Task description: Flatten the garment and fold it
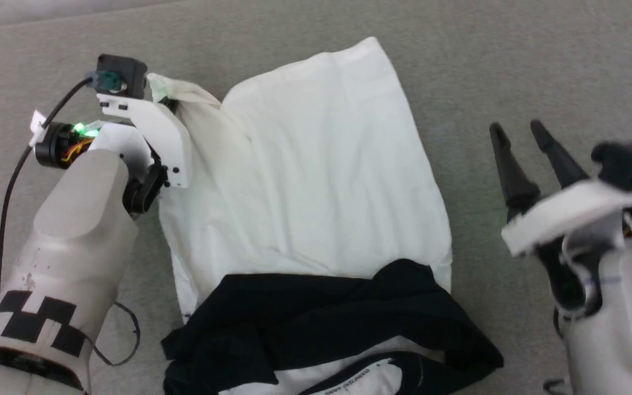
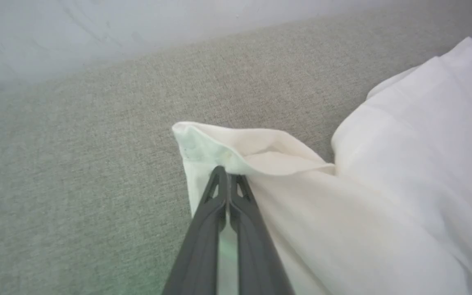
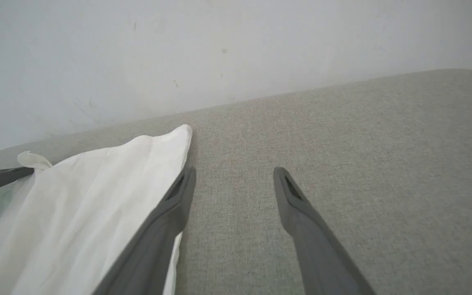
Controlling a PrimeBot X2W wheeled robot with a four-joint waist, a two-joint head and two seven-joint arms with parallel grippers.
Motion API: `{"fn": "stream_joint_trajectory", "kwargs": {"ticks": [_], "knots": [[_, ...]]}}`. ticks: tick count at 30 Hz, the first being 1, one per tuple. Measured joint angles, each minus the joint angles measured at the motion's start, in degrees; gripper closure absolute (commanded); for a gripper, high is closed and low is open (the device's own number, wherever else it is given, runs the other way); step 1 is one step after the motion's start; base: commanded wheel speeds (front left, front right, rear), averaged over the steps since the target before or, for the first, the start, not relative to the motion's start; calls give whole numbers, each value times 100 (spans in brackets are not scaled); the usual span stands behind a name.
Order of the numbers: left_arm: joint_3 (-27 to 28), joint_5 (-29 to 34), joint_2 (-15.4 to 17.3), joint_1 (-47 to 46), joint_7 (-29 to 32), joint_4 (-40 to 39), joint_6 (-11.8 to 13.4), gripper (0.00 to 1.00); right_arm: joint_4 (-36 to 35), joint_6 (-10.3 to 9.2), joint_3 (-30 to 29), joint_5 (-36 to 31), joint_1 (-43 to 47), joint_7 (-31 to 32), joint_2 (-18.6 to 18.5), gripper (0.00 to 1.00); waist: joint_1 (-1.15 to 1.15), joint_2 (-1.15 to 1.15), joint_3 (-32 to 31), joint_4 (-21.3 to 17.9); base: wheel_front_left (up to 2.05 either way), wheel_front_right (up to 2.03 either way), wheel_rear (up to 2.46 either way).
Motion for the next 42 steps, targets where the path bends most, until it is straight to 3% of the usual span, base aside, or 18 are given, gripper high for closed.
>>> {"fn": "stream_joint_trajectory", "kwargs": {"ticks": [5, 13, 27, 28, 29, 30, 35, 42], "knots": [[-27, 98, -124, 7, -559, -375, 67, 100, 1048, 0, -52, 437, -1137, 802, -222, 0, 0, 0, -48, 335, 0, 0, 0], [-159, 162, -420, -91, -855, -1040, 107, 100, 2894, 0, -5, 716, -2993, 1902, -454, 0, -1, 0, 140, 876, 0, 0, 0], [-287, 185, -561, -191, -954, -1858, 149, 100, 4969, 0, 87, 116, -4732, 3155, -658, 0, -2, 0, 824, 1504, 0, 0, 0], [-290, 185, -557, -187, -958, -1879, 149, 100, 5060, 0, 93, 65, -4824, 3294, -680, 60, -3, 0, 844, 1535, 0, 0, 0], [-292, 185, -549, -179, -959, -1891, 151, 100, 5150, 0, 77, 47, -4913, 3433, -692, 90, -3, 0, 859, 1560, 0, 0, 0], [-292, 182, -539, -168, -959, -1902, 151, 100, 5231, -1, 66, 40, -4987, 3554, -701, 100, -3, 0, 865, 1577, 0, 0, 0], [-292, 151, -485, -122, -942, -1902, 152, 100, 5298, -1, 222, -52, -5015, 3435, -647, 100, -2, 0, 788, 1567, 0, 0, 0], [-185, 114, -331, -131, -1115, -1692, 192, 100, 4990, 1, 449, -189, -4810, 1833, -765, 100, -1, 0, 501, 1510, 0, 0, 0]]}}
